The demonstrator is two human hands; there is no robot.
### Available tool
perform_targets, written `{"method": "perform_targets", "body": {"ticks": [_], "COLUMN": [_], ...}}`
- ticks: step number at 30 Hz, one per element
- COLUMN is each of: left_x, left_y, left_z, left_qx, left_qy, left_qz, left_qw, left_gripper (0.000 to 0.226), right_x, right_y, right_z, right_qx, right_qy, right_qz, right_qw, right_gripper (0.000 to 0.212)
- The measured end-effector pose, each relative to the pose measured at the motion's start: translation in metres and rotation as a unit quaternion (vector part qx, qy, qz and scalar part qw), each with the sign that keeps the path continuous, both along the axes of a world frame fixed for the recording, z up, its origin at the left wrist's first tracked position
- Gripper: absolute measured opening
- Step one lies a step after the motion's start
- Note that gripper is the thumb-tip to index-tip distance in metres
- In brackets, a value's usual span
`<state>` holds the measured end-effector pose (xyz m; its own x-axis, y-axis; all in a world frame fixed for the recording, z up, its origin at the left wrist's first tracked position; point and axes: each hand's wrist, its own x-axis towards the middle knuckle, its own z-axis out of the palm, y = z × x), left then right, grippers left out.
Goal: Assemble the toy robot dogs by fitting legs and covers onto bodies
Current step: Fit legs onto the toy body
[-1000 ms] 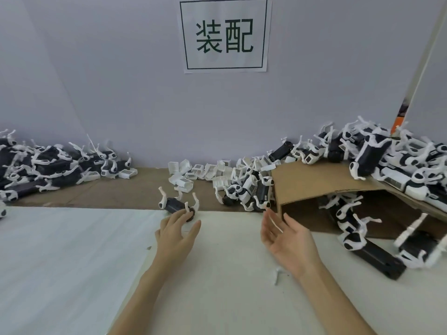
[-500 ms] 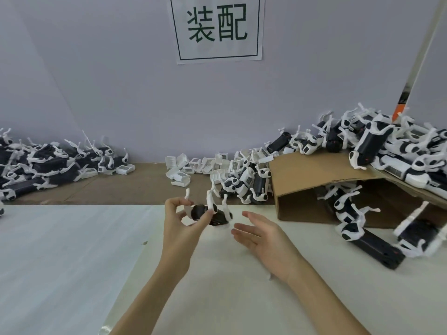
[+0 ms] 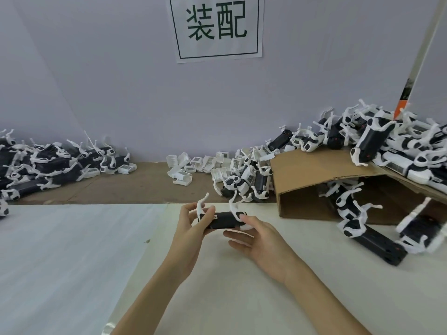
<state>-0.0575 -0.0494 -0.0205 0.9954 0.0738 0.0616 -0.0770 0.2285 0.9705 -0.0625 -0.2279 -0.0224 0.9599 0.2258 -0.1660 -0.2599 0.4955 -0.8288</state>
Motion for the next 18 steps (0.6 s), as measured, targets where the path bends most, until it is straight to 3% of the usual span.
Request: {"method": "perform_targets", "body": {"ticks": [5,10,13,15,18], "left_x": [0.001,0.003,0.000,0.001,0.003], "left_y": [0.008,0.007,0.012,0.016,0.020], "left_z": [-0.003,0.002,0.004,0.001,0.002], "left_qx": [0.003,-0.068,-0.004,-0.009,-0.022], "left_qy": [-0.034,-0.001,0.000,-0.015,-0.046], "left_qz": [-0.019,-0.042,-0.102,-0.113,-0.143], "left_qw": [0.999,0.997,0.995,0.993,0.988], "left_gripper": [0.054,0.068,0.046,0.036,0.045], "right_x": [-0.004,-0.006,-0.007,-0.008,-0.005], "right_y": [0.000,-0.001,-0.005,-0.012,-0.022], "right_z": [0.002,0.005,0.006,0.008,0.009], "right_qx": [-0.088,-0.058,-0.029,-0.019,0.026], "right_qy": [-0.043,-0.086,-0.074,-0.064,-0.043], "right_qz": [0.004,-0.022,0.023,0.063,0.094], "right_qw": [0.995,0.994,0.997,0.996,0.994], "right_gripper": [0.063,0.053,0.051,0.053,0.044]}}
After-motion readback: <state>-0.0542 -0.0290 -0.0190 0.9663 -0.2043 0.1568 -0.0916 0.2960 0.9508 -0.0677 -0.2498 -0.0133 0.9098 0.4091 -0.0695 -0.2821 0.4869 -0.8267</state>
